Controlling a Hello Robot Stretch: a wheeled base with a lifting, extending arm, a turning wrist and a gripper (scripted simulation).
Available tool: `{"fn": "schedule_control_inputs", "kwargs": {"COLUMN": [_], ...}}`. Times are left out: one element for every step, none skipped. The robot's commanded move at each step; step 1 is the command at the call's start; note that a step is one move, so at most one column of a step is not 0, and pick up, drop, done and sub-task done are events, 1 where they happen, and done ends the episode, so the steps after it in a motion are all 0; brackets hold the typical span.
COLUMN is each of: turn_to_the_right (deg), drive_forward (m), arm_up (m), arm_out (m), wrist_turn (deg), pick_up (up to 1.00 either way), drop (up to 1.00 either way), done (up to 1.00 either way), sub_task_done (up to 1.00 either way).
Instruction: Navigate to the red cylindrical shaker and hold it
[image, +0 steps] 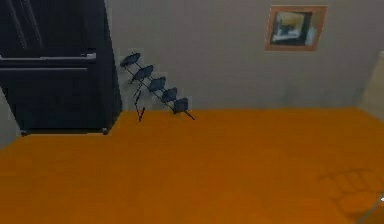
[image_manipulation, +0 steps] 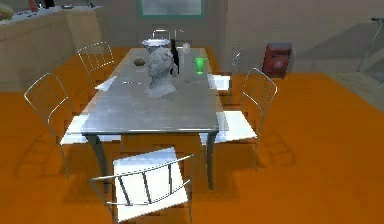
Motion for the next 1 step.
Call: {"fn": "schedule_control_inputs", "kwargs": {"turn_to_the_right": [3.0], "drive_forward": [0.0], "arm_up": [0.0], "arm_out": [0.0], "wrist_turn": [0.0], "pick_up": [0.0], "drop": [0.0], "done": [0.0], "sub_task_done": [0.0]}}
